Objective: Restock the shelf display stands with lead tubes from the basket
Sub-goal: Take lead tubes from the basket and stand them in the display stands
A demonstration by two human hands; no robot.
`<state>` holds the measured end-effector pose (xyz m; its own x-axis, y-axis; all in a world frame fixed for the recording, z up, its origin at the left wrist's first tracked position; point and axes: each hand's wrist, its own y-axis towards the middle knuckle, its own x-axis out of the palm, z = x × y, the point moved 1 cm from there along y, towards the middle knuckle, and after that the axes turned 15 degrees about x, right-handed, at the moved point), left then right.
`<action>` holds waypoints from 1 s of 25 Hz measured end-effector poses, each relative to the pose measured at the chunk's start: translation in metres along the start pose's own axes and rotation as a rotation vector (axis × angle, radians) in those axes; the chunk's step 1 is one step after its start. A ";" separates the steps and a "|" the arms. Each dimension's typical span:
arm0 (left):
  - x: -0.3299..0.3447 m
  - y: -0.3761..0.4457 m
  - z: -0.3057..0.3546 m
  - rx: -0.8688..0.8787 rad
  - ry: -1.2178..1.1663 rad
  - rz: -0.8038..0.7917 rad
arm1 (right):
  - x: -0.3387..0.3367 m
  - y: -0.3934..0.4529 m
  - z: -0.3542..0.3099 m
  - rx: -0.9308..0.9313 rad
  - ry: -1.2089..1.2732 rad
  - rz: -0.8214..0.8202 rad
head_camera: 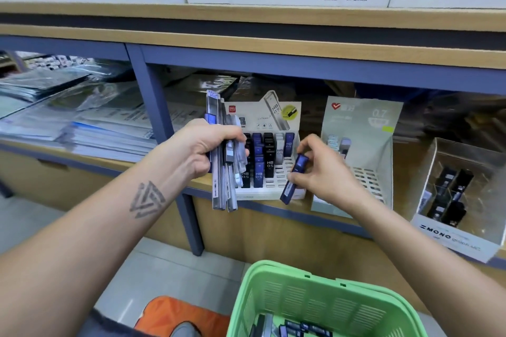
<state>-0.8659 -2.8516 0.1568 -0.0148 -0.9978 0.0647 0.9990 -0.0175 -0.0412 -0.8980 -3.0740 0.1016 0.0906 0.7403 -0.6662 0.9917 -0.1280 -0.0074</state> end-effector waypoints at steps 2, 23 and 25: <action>0.003 0.001 -0.003 -0.013 0.005 -0.025 | -0.005 0.012 -0.008 -0.058 -0.111 0.041; 0.048 0.034 -0.004 -0.112 -0.005 -0.135 | -0.015 0.123 -0.038 -0.153 -0.769 0.093; 0.048 0.035 -0.004 -0.114 -0.002 -0.139 | -0.012 0.122 -0.034 -0.164 -0.761 0.088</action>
<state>-0.8322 -2.9006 0.1543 -0.1519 -0.9852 0.0793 0.9761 -0.1621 -0.1446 -0.7745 -3.0756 0.1339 0.1413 0.0687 -0.9876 0.9899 -0.0227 0.1400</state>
